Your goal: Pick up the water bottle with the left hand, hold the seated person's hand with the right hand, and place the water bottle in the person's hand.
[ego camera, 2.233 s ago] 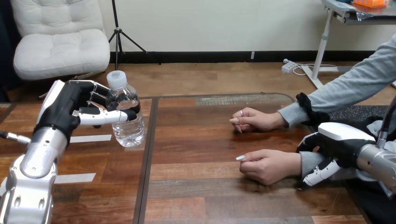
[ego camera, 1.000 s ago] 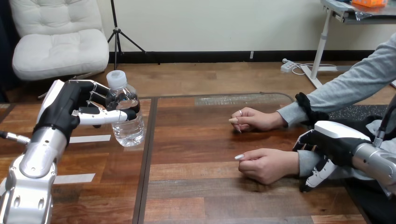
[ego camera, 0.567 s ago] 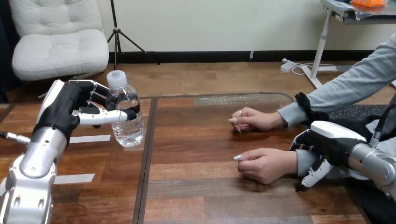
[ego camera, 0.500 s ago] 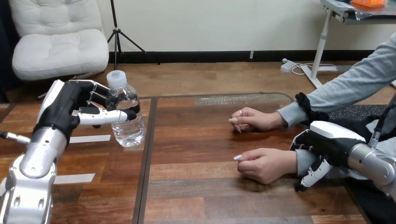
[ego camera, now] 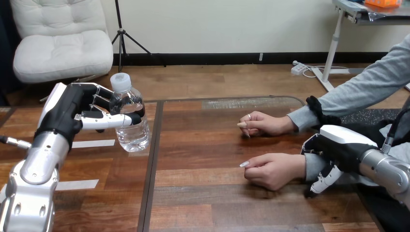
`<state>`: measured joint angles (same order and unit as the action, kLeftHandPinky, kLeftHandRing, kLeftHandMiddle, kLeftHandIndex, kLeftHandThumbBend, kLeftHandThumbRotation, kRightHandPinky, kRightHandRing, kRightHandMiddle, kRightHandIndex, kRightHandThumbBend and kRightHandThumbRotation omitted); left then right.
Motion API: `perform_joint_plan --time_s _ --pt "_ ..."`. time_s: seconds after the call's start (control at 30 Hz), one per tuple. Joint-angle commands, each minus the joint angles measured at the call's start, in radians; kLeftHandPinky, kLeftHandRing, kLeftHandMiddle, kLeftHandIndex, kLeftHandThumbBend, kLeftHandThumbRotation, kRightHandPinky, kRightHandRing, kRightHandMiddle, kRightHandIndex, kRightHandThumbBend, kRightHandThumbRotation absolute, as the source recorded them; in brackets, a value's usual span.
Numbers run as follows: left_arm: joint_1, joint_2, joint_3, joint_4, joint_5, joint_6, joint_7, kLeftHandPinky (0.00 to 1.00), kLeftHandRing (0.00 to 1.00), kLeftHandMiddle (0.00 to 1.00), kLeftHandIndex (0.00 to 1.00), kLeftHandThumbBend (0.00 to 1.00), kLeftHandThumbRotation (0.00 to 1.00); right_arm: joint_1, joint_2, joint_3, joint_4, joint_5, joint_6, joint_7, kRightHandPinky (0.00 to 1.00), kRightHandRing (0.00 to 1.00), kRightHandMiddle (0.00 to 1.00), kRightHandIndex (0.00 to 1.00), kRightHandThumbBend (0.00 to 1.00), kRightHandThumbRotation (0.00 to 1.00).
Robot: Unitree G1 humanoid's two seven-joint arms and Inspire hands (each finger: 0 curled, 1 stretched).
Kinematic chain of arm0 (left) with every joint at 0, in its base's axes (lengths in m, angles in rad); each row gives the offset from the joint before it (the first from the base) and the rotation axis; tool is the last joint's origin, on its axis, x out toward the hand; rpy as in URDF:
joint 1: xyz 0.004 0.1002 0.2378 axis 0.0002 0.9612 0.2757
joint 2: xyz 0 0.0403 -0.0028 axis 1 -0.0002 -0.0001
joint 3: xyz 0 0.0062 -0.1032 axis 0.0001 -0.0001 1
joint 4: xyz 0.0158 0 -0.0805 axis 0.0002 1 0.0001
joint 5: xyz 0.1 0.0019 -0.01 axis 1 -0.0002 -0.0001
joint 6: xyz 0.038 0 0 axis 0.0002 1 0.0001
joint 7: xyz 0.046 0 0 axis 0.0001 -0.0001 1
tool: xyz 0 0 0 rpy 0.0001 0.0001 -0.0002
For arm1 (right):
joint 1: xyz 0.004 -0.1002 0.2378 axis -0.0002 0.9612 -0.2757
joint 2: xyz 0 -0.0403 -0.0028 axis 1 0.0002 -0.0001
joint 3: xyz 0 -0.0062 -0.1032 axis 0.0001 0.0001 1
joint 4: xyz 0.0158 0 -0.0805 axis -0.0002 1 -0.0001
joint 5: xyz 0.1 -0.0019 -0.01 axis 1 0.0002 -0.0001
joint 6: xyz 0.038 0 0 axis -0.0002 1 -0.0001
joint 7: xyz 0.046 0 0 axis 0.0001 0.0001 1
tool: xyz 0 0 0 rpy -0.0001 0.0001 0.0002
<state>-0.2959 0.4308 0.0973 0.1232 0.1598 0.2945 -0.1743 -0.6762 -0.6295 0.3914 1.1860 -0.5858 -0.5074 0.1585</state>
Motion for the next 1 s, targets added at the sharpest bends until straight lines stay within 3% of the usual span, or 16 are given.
perform_joint_plan --time_s 0.0,0.97 --pt "-0.049 0.027 0.021 -0.070 -0.004 -0.006 0.005 0.32 0.38 0.43 0.43 0.63 0.00 -0.011 0.019 -0.010 -0.011 0.015 -0.030 -0.038 0.42 0.45 0.51 0.53 0.84 0.00" --pt "-0.046 0.027 0.019 -0.067 -0.002 -0.014 0.006 0.33 0.39 0.43 0.43 0.62 0.00 -0.006 0.014 -0.018 -0.009 0.021 -0.071 -0.073 0.32 0.36 0.42 0.43 0.76 0.00"
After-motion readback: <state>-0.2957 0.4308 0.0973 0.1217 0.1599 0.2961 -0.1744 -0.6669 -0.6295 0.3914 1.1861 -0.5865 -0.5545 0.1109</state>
